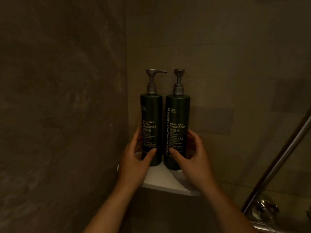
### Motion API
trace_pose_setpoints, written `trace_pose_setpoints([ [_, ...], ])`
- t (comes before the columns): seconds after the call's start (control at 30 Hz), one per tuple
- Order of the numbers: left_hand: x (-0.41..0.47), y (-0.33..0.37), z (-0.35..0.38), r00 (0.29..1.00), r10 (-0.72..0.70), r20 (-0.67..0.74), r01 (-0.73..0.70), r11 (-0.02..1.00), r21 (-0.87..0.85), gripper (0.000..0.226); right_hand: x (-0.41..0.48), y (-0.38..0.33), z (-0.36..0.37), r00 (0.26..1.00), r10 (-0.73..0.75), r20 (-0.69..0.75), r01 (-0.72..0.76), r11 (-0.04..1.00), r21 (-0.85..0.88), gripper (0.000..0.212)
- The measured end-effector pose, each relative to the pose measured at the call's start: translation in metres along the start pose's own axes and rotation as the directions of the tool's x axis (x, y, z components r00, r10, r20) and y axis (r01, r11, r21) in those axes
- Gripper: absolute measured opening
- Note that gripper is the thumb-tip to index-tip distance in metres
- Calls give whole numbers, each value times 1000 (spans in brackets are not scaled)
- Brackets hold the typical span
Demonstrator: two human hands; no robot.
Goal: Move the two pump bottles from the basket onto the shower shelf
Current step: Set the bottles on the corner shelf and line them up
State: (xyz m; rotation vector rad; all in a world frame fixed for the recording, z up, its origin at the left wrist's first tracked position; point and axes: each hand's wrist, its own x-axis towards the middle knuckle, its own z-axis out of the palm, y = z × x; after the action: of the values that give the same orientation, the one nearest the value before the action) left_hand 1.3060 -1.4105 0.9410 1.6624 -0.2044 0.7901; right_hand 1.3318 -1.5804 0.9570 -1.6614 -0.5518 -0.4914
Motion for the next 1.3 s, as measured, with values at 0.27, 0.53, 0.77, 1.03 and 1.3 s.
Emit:
trace_pose_setpoints([
  [0.27,0,0,1,1000,24,-5,-24,999,35,74,0,1,1,1000,14,16,-14,1000,-4,60],
  [0.53,1,2,1,999,13,33,-14,999,44,72,-1,1,1,1000,12,15,-12,1000,-10,60],
  [0.77,0,2,1,999,32,23,-33,998,62,72,-2,0,1,1000,-5,6,5,1000,-16,66],
  [1.03,-1,7,1,998,51,34,-54,996,75,71,-6,-11,2,989,-143,-25,140,986,-85,86],
  [1.3,0,6,1,998,57,32,-58,997,46,71,-3,-7,4,991,-128,45,131,989,-63,84],
])
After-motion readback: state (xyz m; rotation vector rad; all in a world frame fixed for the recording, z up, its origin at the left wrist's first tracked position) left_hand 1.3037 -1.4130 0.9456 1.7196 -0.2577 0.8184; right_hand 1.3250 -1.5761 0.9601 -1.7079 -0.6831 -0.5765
